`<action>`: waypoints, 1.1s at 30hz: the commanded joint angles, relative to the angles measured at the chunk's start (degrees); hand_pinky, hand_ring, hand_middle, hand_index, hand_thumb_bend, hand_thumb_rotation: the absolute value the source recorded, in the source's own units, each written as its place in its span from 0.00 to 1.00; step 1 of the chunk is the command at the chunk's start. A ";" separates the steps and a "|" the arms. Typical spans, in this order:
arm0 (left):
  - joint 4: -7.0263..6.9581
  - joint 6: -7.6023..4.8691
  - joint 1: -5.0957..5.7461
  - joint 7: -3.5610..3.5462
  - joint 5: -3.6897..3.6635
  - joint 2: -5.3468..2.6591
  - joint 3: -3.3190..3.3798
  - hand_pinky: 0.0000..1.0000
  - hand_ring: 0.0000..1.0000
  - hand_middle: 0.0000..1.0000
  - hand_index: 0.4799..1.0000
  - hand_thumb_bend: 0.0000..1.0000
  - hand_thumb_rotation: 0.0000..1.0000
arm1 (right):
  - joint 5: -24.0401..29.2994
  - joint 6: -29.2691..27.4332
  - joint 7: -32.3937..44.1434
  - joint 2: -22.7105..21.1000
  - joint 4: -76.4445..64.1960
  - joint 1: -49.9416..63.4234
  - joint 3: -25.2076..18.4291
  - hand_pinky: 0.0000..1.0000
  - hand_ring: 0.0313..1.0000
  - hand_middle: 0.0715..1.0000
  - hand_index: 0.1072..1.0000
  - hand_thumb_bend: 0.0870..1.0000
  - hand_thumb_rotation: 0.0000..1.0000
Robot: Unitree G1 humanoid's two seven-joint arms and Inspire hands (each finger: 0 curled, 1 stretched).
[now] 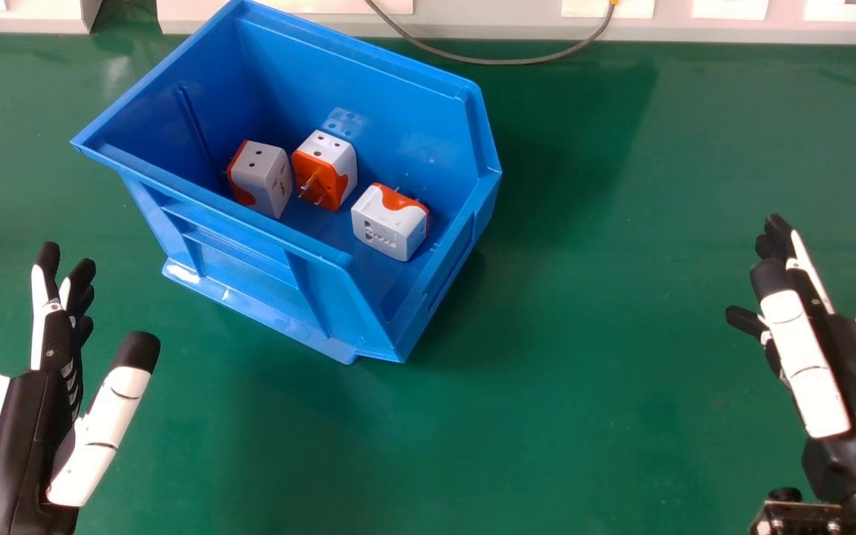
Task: Pick all objects and put in blue box
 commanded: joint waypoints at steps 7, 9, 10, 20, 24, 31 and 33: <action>-1.51 -1.25 0.18 0.93 -0.69 -0.10 0.84 1.00 1.00 1.00 1.00 0.78 0.82 | -0.32 0.55 -0.04 -0.87 -2.44 0.24 -0.60 0.88 1.00 1.00 0.98 0.36 1.00; -2.43 -0.83 0.52 0.91 -1.01 -0.30 0.77 1.00 1.00 1.00 1.00 0.77 0.81 | -0.20 0.72 0.04 -1.02 -2.66 0.36 -0.67 0.88 1.00 1.00 0.98 0.37 1.00; -2.62 -0.68 0.57 0.87 -1.17 -0.34 0.76 1.00 1.00 1.00 1.00 0.77 0.81 | -0.19 0.82 0.05 -1.09 -2.79 0.42 -0.67 0.88 1.00 1.00 0.98 0.37 1.00; -3.08 0.59 0.47 0.79 -2.03 -0.61 0.52 1.00 1.00 1.00 1.00 0.77 0.81 | -0.08 0.80 0.19 -1.53 -2.56 0.35 -0.94 0.88 1.00 1.00 0.98 0.38 1.00; -3.20 0.93 0.36 0.85 -2.13 -0.76 0.42 1.00 1.00 1.00 1.00 0.77 0.81 | -0.21 0.67 0.24 -1.57 -2.44 0.35 -0.98 0.88 1.00 1.00 0.98 0.38 1.00; -3.43 1.69 0.35 0.69 -2.50 -0.76 0.44 1.00 1.00 1.00 1.00 0.77 0.81 | -0.51 0.38 0.08 -1.50 -2.57 0.47 -0.86 0.87 0.99 1.00 0.97 0.39 1.00; -3.40 1.83 0.38 0.62 -2.62 -0.71 0.48 1.00 1.00 1.00 1.00 0.77 0.81 | -0.50 0.30 0.10 -1.48 -2.59 0.50 -0.90 0.87 0.99 1.00 0.97 0.39 1.00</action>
